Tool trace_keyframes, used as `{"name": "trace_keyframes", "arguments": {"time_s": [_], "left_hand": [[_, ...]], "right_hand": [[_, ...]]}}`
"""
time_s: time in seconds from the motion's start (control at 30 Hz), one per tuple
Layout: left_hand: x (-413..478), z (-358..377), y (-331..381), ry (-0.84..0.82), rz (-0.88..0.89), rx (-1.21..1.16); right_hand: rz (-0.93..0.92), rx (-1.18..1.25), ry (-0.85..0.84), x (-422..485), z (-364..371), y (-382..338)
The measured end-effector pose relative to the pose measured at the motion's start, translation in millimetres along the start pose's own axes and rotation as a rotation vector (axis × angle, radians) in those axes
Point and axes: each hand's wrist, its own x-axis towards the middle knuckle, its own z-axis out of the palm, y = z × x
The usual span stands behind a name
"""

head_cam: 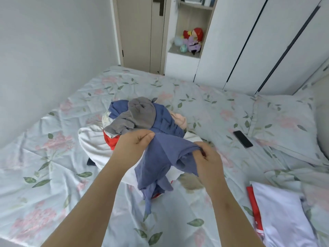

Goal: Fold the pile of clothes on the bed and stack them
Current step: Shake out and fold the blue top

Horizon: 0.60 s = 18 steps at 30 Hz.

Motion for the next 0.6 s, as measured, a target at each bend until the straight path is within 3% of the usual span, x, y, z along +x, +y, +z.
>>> {"name": "trace_keyframes", "arguments": {"time_s": [0.23,0.37,0.43,0.5,0.6], "left_hand": [[-3.5,-9.4,21.8,0.067,-0.133,-0.252],[-2.7,-6.8,29.2,0.070,-0.084,0.074],[-7.6,0.5,34.2,-0.012,-0.050,-0.041],[-14.8,9.0,40.7,-0.210,-0.046,-0.230],[-22.8,25.1,43.1,-0.400,0.079,-0.018]], "right_hand": [[-0.064,0.126,-0.041,5.0,-18.5,-25.0],[-0.053,0.252,-0.020,7.4,-14.7,-31.8],[-0.060,0.253,-0.027,9.5,-12.4,-35.3],[-0.078,0.245,-0.031,10.1,-11.3,-37.8],[-0.090,0.236,-0.017,10.8,-11.0,-37.4]]}}
